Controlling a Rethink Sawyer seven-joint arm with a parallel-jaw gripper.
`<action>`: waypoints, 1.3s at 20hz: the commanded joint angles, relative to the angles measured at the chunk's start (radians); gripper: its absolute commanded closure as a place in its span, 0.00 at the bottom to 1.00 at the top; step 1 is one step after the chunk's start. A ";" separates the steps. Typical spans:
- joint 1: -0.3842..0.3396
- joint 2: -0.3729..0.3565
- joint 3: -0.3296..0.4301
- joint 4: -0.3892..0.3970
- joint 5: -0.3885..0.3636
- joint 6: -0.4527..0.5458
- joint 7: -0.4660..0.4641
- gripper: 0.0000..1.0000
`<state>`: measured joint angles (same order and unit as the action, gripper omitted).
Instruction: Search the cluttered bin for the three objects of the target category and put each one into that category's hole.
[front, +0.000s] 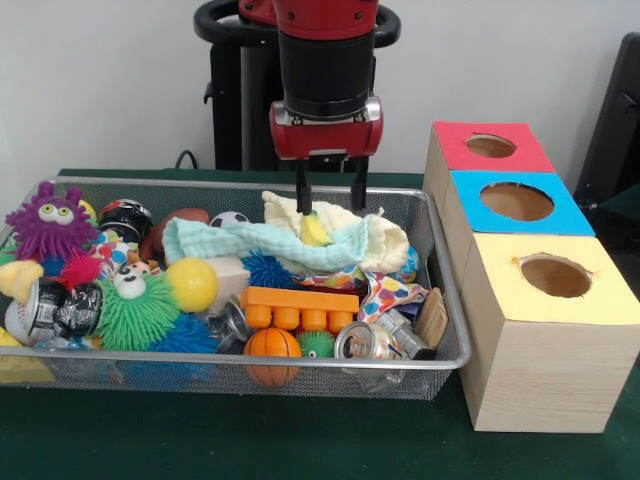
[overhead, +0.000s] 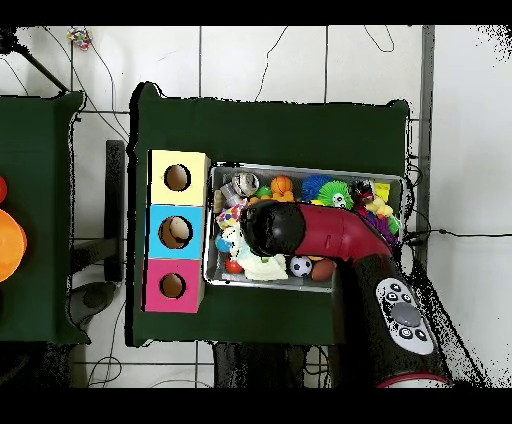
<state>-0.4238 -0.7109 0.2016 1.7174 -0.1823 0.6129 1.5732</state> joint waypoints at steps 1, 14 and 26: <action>-0.057 0.067 0.014 -0.012 -0.003 -0.016 0.069 0.00; -0.022 0.156 -0.048 -0.050 -0.064 -0.128 0.097 0.00; 0.004 0.112 -0.076 -0.006 -0.033 -0.112 0.107 0.00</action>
<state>-0.4263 -0.5912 0.1327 1.7057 -0.1833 0.5307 1.5732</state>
